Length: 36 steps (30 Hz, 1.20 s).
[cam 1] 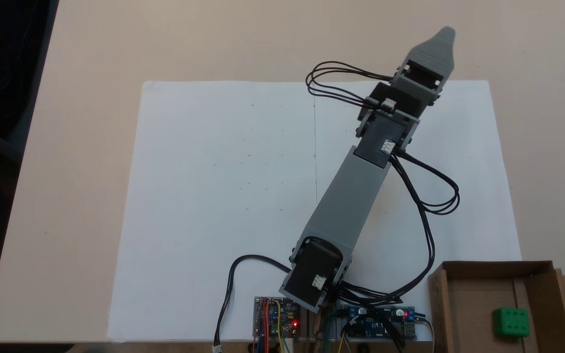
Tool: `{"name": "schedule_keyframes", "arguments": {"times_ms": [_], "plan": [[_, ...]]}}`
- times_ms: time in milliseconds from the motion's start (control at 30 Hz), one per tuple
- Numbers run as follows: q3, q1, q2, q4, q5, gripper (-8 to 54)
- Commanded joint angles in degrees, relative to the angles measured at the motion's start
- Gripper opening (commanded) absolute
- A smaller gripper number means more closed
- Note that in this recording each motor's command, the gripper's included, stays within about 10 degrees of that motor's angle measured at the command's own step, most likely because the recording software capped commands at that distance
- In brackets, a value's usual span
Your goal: Grasp a green dice and put it in the bin.
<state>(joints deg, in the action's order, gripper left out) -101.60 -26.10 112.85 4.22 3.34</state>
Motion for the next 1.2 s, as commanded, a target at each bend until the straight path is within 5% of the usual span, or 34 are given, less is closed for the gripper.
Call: {"name": "schedule_keyframes", "arguments": {"times_ms": [0,567,1167], "plan": [[-1.3,3.5,4.6,-4.6,2.5,43.4],[-30.8,24.2,20.2,-14.2,1.9,44.3],[-64.8,28.4,22.0,-46.0,-6.8,43.1]]}}
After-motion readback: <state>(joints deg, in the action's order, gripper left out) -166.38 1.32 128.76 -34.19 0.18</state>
